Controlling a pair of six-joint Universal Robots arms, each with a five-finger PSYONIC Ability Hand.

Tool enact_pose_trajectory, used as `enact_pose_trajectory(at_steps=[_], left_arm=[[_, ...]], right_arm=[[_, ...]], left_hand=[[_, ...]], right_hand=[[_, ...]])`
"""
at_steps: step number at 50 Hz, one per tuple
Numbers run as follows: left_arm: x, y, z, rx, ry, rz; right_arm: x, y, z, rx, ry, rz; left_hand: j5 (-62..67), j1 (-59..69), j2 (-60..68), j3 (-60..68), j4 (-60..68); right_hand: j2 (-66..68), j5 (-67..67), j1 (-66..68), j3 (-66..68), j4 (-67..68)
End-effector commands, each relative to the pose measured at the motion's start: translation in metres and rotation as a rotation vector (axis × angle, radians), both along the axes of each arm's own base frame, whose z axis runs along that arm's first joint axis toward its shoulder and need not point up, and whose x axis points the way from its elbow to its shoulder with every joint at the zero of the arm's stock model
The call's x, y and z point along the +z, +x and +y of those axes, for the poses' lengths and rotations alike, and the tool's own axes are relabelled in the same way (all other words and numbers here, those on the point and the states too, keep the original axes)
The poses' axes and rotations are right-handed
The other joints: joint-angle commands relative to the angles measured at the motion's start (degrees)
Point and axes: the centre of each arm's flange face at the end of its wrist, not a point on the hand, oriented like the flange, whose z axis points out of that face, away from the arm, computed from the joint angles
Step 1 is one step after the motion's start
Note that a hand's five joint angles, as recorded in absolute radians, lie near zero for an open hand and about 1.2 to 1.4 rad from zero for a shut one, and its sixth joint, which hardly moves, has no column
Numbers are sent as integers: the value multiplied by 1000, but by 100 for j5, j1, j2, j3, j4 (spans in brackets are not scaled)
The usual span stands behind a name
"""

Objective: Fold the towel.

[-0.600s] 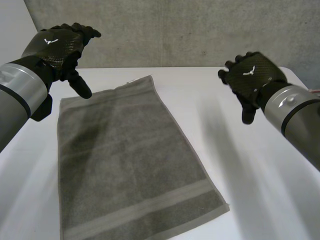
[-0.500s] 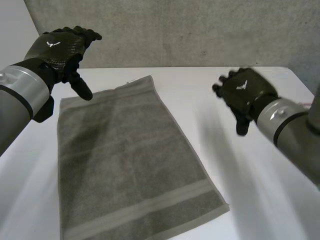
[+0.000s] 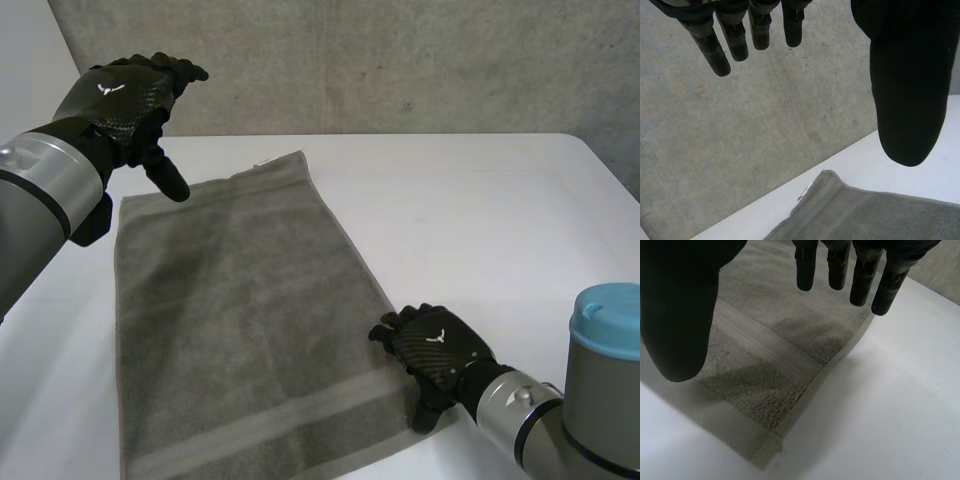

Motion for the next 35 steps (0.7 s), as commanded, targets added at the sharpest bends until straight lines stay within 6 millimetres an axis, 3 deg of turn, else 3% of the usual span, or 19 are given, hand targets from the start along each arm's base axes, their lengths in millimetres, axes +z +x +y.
enact_pose_trajectory(at_steps=[1,22,35], left_arm=[[-2,0,0,0,4,0],[-6,-1,-2,0,17,-5],[-6,-1,-1,0,17,-3]], right_arm=[[-11,2,0,6,-17,9],[-20,-1,4,48,-57,72],[-20,6,-10,43,-172,34]], left_hand=[[-101,76,126,106,114],[-118,59,109,90,97],[-118,59,109,90,97]], right_hand=[[-250,-245,-153,-186,-283],[-284,-279,-187,-220,-317],[270,276,367,334,237]])
